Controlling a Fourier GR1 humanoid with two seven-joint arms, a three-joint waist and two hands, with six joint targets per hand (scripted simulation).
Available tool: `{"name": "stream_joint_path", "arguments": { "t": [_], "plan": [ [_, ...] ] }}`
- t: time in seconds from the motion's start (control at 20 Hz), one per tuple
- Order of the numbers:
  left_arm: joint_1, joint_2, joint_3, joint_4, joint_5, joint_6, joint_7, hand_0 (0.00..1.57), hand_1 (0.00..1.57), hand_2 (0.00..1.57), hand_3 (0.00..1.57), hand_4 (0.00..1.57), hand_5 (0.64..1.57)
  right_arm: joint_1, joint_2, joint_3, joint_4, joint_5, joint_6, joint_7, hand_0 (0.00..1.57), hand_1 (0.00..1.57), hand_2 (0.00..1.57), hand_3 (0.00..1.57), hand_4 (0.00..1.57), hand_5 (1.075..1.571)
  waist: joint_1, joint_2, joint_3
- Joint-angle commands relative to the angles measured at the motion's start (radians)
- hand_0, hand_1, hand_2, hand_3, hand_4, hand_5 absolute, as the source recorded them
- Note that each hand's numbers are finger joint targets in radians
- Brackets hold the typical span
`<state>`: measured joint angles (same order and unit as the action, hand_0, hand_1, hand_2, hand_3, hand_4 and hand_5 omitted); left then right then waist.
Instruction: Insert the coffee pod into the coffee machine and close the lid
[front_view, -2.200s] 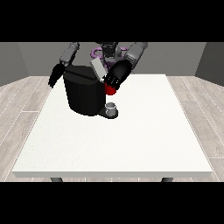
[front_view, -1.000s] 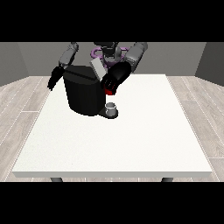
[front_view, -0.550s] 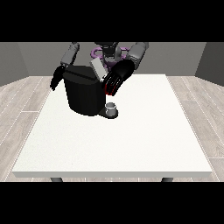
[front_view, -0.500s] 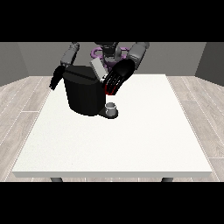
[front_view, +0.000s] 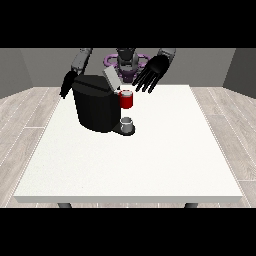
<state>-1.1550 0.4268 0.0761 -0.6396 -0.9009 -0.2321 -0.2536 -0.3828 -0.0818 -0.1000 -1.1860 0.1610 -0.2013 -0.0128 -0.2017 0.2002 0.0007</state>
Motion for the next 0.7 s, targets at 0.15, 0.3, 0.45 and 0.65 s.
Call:
{"name": "stream_joint_path", "arguments": {
  "t": [0.15,0.3,0.45,0.65],
  "plan": [
    [0.159,-0.186,0.14,-0.033,0.214,0.012,-0.061,0.0,0.0,0.15,0.0,0.0,1.571,0.133,0.002,-0.022,0.05,-0.017,0.007,-0.046,0.0,0.0,0.0,0.0,0.0,1.571,0.112,-0.158,-0.0026],
    [0.23,-0.263,0.24,-0.016,0.342,-0.012,-0.056,0.0,0.0,0.0,0.0,0.42,1.571,0.171,0.001,-0.029,0.049,-0.009,-0.015,-0.037,0.0,0.0,0.0,0.0,0.0,1.571,0.159,-0.244,-0.0032],
    [0.337,-0.362,0.331,-0.004,0.467,-0.019,-0.072,0.0,0.0,0.0,0.0,0.0,1.571,0.255,0.001,-0.035,0.068,-0.018,0.001,-0.072,0.0,0.0,0.0,0.0,0.0,1.571,0.217,-0.335,-0.0028],
    [0.5,-0.414,0.324,0.02,0.477,-0.032,-0.068,0.0,0.0,0.0,0.0,0.42,1.571,0.259,-0.014,-0.03,0.001,-0.062,0.07,-0.032,0.0,0.0,0.0,0.0,0.0,1.571,0.26,-0.491,-0.0016]
  ]
}}
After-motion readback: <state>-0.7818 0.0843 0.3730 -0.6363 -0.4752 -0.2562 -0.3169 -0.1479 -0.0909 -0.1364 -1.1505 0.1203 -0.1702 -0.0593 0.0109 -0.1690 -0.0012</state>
